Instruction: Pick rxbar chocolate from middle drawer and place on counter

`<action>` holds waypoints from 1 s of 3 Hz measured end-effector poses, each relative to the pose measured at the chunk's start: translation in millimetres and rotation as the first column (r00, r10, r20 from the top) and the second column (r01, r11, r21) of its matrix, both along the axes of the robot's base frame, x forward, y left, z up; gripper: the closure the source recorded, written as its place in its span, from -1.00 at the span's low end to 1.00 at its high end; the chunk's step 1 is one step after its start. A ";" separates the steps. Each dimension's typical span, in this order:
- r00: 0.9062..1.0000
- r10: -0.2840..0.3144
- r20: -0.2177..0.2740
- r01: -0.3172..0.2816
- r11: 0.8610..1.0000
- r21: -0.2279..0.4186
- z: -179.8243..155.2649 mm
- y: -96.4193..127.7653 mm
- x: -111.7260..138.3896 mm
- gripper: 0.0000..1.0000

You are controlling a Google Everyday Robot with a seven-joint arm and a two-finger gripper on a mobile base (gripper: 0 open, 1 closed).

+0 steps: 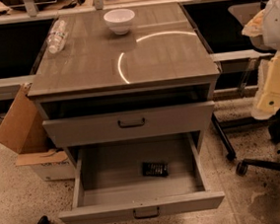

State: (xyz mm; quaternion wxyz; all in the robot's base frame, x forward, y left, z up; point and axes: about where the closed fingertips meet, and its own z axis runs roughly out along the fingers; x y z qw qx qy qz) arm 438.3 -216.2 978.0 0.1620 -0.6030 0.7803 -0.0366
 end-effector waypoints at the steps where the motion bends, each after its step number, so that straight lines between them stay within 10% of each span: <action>1: 1.000 -0.002 0.009 0.002 1.000 0.010 -1.2 1.2 1.1 -1.00; 3: 0.997 0.069 -0.021 -0.062 0.971 0.232 -92.2 46.2 9.0 -1.00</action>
Offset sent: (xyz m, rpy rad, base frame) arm 0.0151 0.0425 -0.1091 0.2625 0.0510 0.0942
